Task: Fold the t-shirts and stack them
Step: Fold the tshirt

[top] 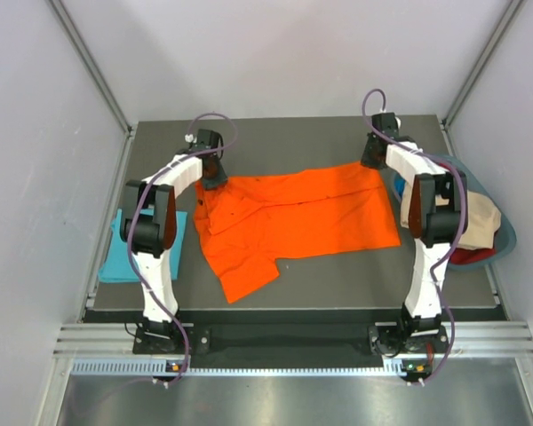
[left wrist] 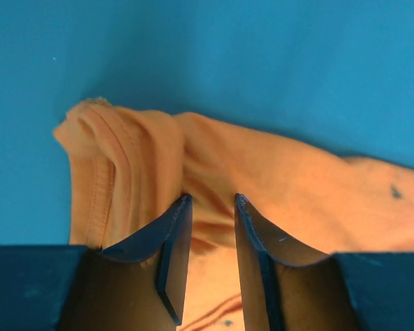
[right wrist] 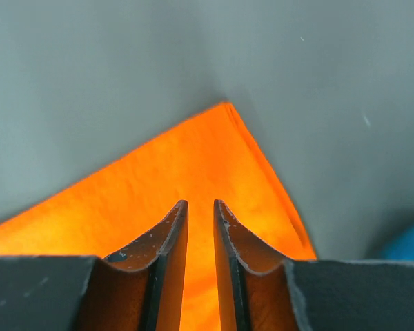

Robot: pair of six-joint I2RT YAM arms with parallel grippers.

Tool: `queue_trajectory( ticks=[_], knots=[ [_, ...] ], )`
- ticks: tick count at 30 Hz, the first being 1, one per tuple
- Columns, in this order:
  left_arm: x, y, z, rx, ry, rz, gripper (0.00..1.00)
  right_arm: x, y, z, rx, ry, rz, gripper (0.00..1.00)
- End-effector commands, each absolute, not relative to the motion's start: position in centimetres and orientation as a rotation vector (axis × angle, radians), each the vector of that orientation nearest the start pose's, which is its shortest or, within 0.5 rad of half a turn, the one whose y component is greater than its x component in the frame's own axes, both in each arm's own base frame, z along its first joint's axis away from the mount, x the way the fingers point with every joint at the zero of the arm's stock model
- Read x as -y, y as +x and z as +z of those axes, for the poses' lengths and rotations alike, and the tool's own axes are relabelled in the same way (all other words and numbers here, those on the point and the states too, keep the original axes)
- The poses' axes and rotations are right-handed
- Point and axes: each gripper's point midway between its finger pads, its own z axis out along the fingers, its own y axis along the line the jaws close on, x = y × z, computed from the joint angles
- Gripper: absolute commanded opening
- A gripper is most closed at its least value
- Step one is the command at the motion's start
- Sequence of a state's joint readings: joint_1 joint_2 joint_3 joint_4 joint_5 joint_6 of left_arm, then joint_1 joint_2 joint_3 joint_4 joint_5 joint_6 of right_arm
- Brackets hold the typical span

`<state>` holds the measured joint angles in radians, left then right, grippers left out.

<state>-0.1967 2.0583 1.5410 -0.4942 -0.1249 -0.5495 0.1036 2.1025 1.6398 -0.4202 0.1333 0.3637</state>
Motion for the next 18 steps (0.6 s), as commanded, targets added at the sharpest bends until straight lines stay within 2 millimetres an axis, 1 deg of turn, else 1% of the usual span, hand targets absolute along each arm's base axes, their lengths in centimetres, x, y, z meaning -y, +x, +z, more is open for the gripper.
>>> queue_trajectory(
  ticks=[1,2,3,4,5,6,7,8,9,10,12,15,16,18],
  knots=[
    [8.4,47.6,3.5,-2.557,-0.542,-0.022,0.36,-5.2,54.6,6.2,-2.392,0.386,0.082,0.22],
    [7.9,47.2,3.0,-2.567,-0.554,0.019,0.36,-4.7,54.8,6.1,-2.391,0.399,0.044,0.22],
    [7.5,47.1,2.8,-2.563,-0.566,0.041,0.36,-4.1,54.7,5.1,-2.411,0.412,0.005,0.22],
    [7.2,46.5,2.3,-2.570,-0.578,0.066,0.36,-3.4,54.7,4.7,-2.417,0.445,-0.030,0.22],
    [6.5,46.3,2.1,-2.557,-0.596,0.105,0.36,-2.4,55.0,4.9,-2.401,0.479,-0.078,0.22],
    [6.0,46.2,2.1,-2.545,-0.615,0.122,0.36,-1.8,54.4,3.7,-2.438,0.498,-0.112,0.21],
    [5.6,45.8,1.7,-2.543,-0.654,0.139,0.36,-0.8,54.3,3.5,-2.446,0.537,-0.126,0.21],
    [5.3,45.6,1.6,-2.539,-0.677,0.145,0.36,-0.2,54.4,3.6,-2.437,0.579,-0.138,0.21],
    [4.9,45.6,1.4,-2.533,-0.709,0.137,0.36,0.1,54.0,3.1,-2.456,0.594,-0.157,0.20],
    [4.8,45.3,0.9,-2.536,-0.747,0.130,0.35,0.7,53.9,3.0,-2.452,0.623,-0.169,0.20],
    [4.7,45.3,0.8,-2.531,-0.793,0.105,0.35,1.1,53.6,2.9,-2.453,0.648,-0.186,0.20],
    [5.1,45.7,1.7,-2.500,-0.861,0.037,0.35,1.2,53.1,3.1,-2.439,0.687,-0.194,0.20],
    [6.1,46.3,2.3,-2.490,-0.857,-0.041,0.35,1.2,53.0,3.1,-2.436,0.696,-0.188,0.20],
    [7.5,47.4,4.5,-2.460,-0.818,-0.163,0.35,0.7,53.3,3.5,-2.414,0.701,-0.142,0.20]
  ],
)
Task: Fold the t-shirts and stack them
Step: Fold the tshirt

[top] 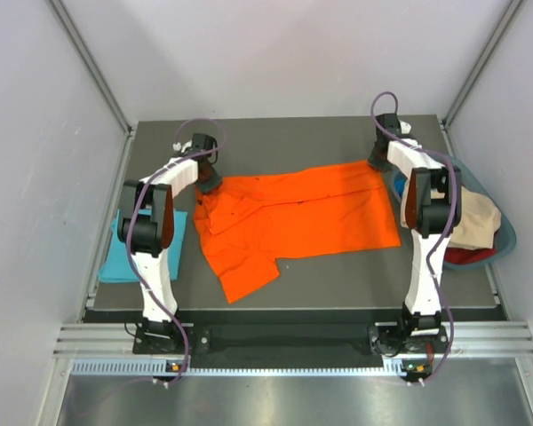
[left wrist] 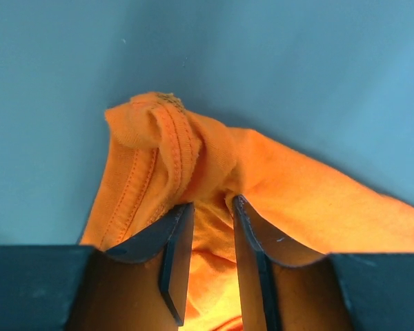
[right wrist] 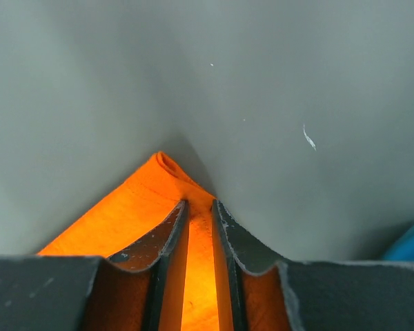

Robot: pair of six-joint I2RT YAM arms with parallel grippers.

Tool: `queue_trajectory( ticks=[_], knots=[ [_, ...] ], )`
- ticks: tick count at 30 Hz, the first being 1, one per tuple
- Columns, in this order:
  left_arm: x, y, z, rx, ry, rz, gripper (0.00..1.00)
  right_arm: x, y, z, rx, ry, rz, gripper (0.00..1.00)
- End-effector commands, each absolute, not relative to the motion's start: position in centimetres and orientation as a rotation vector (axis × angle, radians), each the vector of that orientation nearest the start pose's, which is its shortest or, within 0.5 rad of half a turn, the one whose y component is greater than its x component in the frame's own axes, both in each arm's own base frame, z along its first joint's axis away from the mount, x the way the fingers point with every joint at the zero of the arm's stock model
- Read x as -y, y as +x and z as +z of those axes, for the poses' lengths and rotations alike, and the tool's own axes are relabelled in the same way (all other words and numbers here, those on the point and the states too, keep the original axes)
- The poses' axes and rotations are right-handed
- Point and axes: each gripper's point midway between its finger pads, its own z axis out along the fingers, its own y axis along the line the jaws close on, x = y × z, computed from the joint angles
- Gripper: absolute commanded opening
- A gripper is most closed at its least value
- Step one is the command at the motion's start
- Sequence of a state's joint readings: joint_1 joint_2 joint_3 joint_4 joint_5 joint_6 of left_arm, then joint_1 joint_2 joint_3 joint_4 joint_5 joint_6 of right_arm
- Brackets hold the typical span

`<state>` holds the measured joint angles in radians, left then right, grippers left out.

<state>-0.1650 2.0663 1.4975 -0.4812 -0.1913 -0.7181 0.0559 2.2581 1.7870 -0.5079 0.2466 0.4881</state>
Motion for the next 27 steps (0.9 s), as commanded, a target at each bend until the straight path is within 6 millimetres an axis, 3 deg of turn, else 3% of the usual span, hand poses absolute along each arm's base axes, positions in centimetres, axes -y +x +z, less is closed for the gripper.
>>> queue_trajectory(
  ticks=[1,4,7,12,16,27],
  knots=[
    [9.0,48.1,5.8,-2.467,-0.729,-0.269,0.35,0.5,53.4,3.6,-2.409,0.697,-0.130,0.20],
    [10.6,50.0,9.9,-2.416,-0.509,-0.386,0.39,0.1,53.8,4.3,-2.394,0.679,-0.102,0.21],
    [10.9,50.7,11.3,-2.423,-0.344,-0.375,0.43,-0.3,54.3,4.7,-2.389,0.663,-0.069,0.21],
    [10.2,50.6,10.0,-2.471,-0.156,-0.290,0.45,-0.8,54.3,4.5,-2.397,0.642,-0.041,0.21],
    [8.5,50.9,9.3,-2.502,-0.012,-0.151,0.49,-0.9,54.2,4.3,-2.404,0.628,-0.036,0.22],
    [11.2,52.1,6.2,-2.504,0.262,-0.317,0.53,-0.7,54.1,4.3,-2.399,0.626,-0.037,0.23]
  ],
)
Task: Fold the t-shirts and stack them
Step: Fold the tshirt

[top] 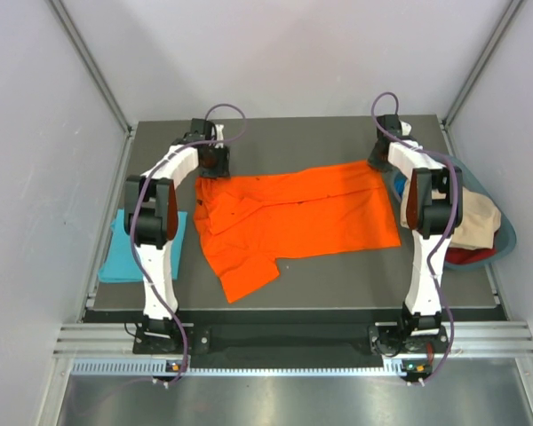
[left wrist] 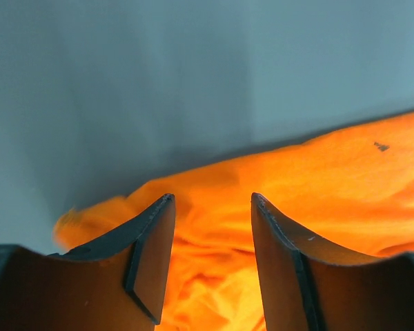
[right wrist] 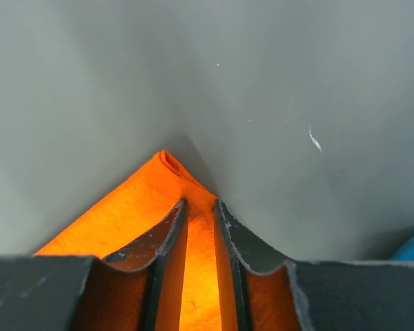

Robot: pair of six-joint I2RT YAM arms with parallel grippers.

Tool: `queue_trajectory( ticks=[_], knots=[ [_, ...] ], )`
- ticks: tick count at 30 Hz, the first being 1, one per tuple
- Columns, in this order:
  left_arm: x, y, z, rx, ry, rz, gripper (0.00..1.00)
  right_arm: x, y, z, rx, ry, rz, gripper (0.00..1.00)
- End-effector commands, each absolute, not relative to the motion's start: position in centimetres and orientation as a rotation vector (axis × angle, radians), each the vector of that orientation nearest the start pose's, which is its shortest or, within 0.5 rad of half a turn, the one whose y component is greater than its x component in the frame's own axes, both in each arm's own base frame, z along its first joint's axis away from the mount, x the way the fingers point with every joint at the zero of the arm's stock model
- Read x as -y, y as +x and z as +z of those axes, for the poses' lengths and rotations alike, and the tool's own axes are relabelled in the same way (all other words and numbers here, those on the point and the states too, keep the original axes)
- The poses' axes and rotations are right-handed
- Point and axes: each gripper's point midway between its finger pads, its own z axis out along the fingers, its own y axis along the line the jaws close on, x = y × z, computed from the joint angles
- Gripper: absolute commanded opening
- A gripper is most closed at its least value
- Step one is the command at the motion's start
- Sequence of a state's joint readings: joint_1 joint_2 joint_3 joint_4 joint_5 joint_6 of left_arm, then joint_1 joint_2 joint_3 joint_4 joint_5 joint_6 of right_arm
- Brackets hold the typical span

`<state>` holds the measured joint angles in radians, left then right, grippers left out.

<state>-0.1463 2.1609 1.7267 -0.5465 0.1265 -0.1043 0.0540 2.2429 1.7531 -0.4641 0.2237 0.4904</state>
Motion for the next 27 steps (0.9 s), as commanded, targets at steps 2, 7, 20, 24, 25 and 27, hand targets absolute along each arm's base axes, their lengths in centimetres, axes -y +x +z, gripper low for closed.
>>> queue_trajectory(
  ticks=[2,7,20,24,25,27],
  knots=[
    [11.7,52.2,5.8,-2.491,0.332,-0.341,0.52,-0.7,54.1,4.3,-2.403,0.624,-0.039,0.23],
    [11.4,52.3,4.7,-2.501,0.385,-0.317,0.49,-0.6,54.0,4.2,-2.404,0.627,-0.037,0.23],
    [5.3,52.7,3.8,-2.553,-0.027,0.093,0.00,0.9,52.3,3.3,-2.401,0.734,-0.093,0.22],
    [4.5,53.4,4.1,-2.529,-0.152,0.109,0.00,0.8,52.0,3.4,-2.381,0.761,-0.074,0.21],
    [4.4,53.5,4.1,-2.525,-0.190,0.114,0.00,0.7,52.0,3.4,-2.375,0.769,-0.071,0.22],
    [5.1,54.3,4.0,-2.515,-0.189,0.067,0.00,0.9,52.1,3.6,-2.358,0.776,-0.072,0.21]
  ],
)
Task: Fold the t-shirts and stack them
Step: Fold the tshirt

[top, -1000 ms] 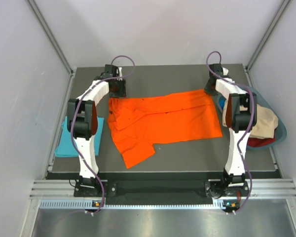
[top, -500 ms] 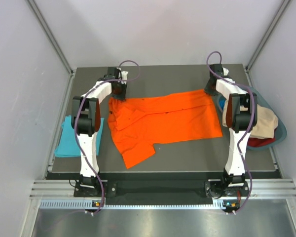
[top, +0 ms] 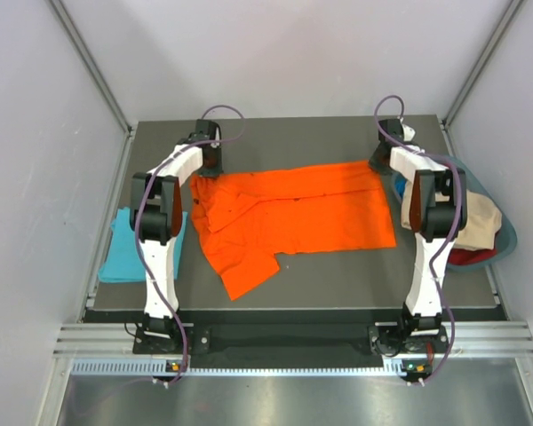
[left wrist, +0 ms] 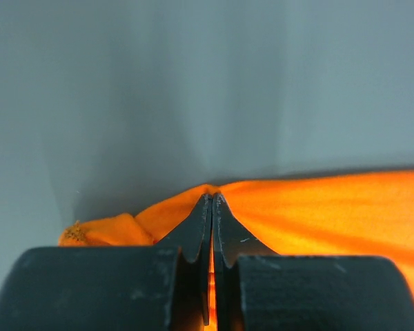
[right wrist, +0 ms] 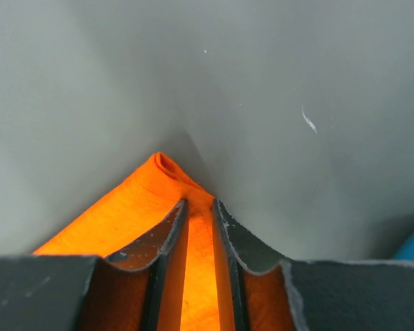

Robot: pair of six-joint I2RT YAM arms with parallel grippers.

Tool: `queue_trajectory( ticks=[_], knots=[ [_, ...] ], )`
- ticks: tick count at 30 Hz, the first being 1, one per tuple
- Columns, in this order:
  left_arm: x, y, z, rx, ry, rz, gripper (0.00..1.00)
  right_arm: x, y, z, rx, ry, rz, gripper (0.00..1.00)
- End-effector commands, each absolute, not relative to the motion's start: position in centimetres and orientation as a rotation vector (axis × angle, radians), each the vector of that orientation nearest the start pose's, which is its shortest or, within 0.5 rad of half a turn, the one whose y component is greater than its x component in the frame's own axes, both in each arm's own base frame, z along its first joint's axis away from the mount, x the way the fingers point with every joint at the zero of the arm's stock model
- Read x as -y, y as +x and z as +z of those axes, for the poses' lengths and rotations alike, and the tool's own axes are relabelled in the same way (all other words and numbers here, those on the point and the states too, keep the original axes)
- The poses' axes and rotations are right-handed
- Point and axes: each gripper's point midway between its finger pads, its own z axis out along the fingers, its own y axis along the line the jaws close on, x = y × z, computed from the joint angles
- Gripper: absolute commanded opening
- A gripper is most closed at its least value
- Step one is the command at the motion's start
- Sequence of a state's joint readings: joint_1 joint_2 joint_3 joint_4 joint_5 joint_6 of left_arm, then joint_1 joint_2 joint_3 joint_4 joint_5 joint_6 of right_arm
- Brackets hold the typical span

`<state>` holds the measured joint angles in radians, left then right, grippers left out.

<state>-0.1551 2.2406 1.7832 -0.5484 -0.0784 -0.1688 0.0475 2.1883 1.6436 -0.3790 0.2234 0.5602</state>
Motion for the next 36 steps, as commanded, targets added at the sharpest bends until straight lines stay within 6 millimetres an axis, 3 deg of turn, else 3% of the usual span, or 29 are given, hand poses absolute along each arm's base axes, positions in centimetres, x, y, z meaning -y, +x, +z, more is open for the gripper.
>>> queue_trajectory(
  ticks=[1,11,14,15,16,21,22,23,27,28,30,31,35,36],
  knots=[
    [5.6,54.6,3.7,-2.514,-0.179,0.033,0.00,1.0,52.3,3.9,-2.344,0.775,-0.069,0.21],
    [8.7,59.3,4.5,-2.396,-0.127,-0.166,0.00,2.9,53.9,4.9,-2.273,0.833,-0.135,0.21],
    [9.5,60.7,5.2,-2.361,-0.115,-0.219,0.00,3.2,54.5,5.1,-2.255,0.851,-0.141,0.21],
    [9.8,61.3,5.8,-2.339,-0.106,-0.238,0.00,5.0,54.6,5.3,-2.237,0.888,-0.157,0.21],
    [10.3,61.5,5.6,-2.334,-0.093,-0.268,0.00,5.5,54.9,5.6,-2.227,0.896,-0.161,0.21],
    [12.4,62.4,7.8,-2.267,-0.068,-0.413,0.00,5.8,55.9,6.3,-2.221,0.874,-0.143,0.22],
    [12.5,62.4,8.9,-2.251,-0.067,-0.424,0.02,5.3,56.5,6.7,-2.218,0.854,-0.095,0.22],
    [12.8,62.2,9.5,-2.247,-0.061,-0.438,0.14,4.9,56.7,6.8,-2.224,0.837,-0.074,0.23],
    [11.6,61.4,13.8,-2.207,-0.087,-0.385,0.41,3.4,57.5,8.5,-2.226,0.746,0.018,0.24],
    [11.0,60.8,15.6,-2.199,-0.099,-0.365,0.44,3.1,57.5,9.0,-2.224,0.726,0.026,0.25],
    [9.6,60.0,16.8,-2.204,-0.160,-0.303,0.48,2.4,57.6,10.5,-2.216,0.671,0.058,0.25],
    [8.7,59.1,18.4,-2.200,-0.184,-0.288,0.50,1.7,57.5,10.9,-2.224,0.644,0.089,0.25],
    [7.8,55.5,18.0,-2.277,-0.200,-0.263,0.51,-1.6,57.1,14.6,-2.204,0.472,0.241,0.28],
    [7.8,54.2,16.4,-2.329,-0.199,-0.266,0.50,-4.6,56.8,15.1,-2.215,0.356,0.303,0.29]
  ],
)
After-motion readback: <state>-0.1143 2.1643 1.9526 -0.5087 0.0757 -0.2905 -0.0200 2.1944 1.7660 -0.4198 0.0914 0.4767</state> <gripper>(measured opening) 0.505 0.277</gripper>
